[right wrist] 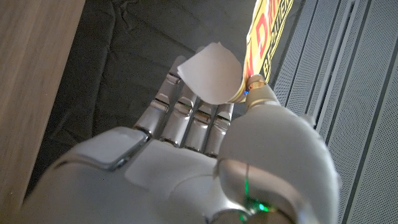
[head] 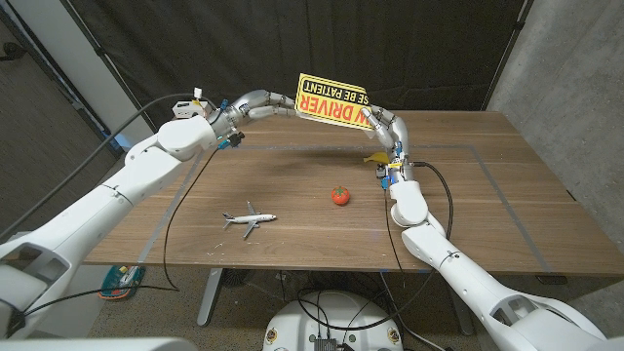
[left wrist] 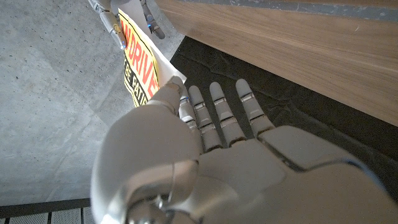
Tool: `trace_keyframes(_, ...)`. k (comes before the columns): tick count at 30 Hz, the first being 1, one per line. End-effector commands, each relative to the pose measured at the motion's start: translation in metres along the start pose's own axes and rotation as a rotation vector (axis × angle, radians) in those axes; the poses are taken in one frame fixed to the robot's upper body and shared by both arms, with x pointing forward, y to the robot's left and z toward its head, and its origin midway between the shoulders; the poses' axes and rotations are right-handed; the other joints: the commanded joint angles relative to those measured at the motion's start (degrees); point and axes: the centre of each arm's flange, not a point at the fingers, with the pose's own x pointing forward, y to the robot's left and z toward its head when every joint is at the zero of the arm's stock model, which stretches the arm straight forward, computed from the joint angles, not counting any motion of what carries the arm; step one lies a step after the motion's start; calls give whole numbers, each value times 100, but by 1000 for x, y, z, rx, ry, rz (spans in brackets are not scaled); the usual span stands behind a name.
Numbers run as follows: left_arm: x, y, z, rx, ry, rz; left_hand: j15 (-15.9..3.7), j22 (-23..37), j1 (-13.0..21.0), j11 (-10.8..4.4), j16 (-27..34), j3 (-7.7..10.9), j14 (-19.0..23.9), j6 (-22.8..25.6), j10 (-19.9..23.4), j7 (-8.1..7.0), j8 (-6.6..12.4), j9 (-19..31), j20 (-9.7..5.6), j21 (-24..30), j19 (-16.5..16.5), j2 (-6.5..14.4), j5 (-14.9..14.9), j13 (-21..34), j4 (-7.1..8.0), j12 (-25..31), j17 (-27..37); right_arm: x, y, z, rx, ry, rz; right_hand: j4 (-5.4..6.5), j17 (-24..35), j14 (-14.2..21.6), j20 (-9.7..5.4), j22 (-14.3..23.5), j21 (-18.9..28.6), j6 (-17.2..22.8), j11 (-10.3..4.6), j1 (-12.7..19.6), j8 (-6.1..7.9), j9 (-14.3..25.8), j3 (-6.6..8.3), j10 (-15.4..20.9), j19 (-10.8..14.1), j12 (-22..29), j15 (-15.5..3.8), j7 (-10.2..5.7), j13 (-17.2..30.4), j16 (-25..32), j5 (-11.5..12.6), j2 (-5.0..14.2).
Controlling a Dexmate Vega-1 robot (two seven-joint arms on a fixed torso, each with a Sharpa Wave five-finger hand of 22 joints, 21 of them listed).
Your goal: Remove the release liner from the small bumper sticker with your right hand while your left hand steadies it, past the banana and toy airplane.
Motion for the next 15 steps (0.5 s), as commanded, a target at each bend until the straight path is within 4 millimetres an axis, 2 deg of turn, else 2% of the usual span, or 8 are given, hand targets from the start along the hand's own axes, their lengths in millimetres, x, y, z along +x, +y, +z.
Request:
trace_keyframes(1, 9, -2, -2, -13, 10, -52, -169, 2, -586, 84, -59, -407, -93, -166, -108, 58, -86, -2, 4, 63, -160, -412, 33, 61, 280, -26, 44, 0, -2, 3, 37, -21, 3, -12, 24, 36, 10, 9, 33, 6, 2, -5, -21, 12, -13, 0, -31, -20, -421, 7, 20, -14, -11, 19)
trace_keyframes(4, 9, -3, -3, -15, 8, -35, -155, 0, -634, 111, -82, -411, -74, -92, -83, 57, -65, -3, 19, 82, -159, -370, 63, 70, 312, -8, 41, 0, -1, 3, 49, -21, 9, -11, 23, 38, 4, 7, 40, -2, 4, -11, -28, 13, -16, 2, -37, -23, -419, 6, 22, -20, -13, 17)
trace_keyframes(8, 10, -3, -2, -22, -6, -9, -152, -1, -632, 71, -88, -386, -21, -12, -5, 41, -45, -7, 21, 109, -138, -301, 90, 78, 320, 29, 40, 0, -1, 4, 69, -21, 16, -11, 28, 37, 6, 5, 46, 7, -7, -9, -29, 14, -15, 10, -45, -22, -423, 6, 26, -22, -14, 23)
trace_keyframes(12, 11, -3, -1, -33, -30, 20, -109, -1, -541, 146, -105, -197, 90, 221, 100, -21, 4, -17, 122, 178, -145, 90, 134, 108, 326, 88, 62, 0, -2, 6, 83, -30, 23, -14, 42, 40, 8, 2, 62, 0, -1, -7, -38, 15, -17, 8, -43, -29, -429, 2, 27, -17, -17, 27)
trace_keyframes(15, 13, -3, 0, -44, -51, 35, -138, -1, -508, 142, -96, -124, 174, 333, 179, -86, 29, -22, 134, 226, -98, 189, 137, 124, 315, 120, 66, 0, -2, 7, 91, -31, 24, -12, 42, 41, 5, 0, 70, 1, -4, -12, -42, 16, -19, 9, -47, -33, -432, 2, 28, -25, -19, 27)
